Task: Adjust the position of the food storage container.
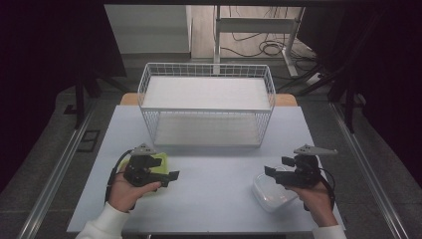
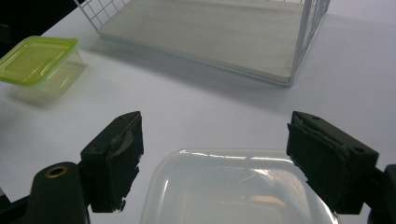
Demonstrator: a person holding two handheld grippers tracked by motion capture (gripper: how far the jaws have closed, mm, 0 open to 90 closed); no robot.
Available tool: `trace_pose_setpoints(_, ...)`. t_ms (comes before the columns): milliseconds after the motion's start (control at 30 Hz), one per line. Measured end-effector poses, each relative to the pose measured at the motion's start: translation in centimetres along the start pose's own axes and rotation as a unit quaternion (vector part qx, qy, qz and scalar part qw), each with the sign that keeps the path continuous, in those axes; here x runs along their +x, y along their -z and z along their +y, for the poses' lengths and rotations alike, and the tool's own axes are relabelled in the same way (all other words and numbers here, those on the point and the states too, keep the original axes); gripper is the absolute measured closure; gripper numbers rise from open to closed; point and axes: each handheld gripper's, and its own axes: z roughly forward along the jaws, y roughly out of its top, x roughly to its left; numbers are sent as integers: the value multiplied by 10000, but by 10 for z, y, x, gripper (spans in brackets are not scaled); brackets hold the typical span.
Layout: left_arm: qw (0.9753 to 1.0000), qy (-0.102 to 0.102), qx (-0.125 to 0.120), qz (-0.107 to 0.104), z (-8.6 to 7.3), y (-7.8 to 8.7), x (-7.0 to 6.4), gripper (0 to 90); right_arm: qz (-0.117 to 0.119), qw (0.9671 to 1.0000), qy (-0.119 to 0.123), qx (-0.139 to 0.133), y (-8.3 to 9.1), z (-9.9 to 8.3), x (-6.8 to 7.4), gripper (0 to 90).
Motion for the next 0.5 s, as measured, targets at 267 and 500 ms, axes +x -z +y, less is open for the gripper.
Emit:
trace_pose_setpoints(267, 10000, -28, 12, -29, 3, 1, -1, 177, -18, 10000, 24, 41, 0, -2, 0, 189)
trace_pose_setpoints(500, 10000, -32, -34, -21, 4, 6, 3, 178, -40, 10000, -10, 49, 1, -3, -1, 188)
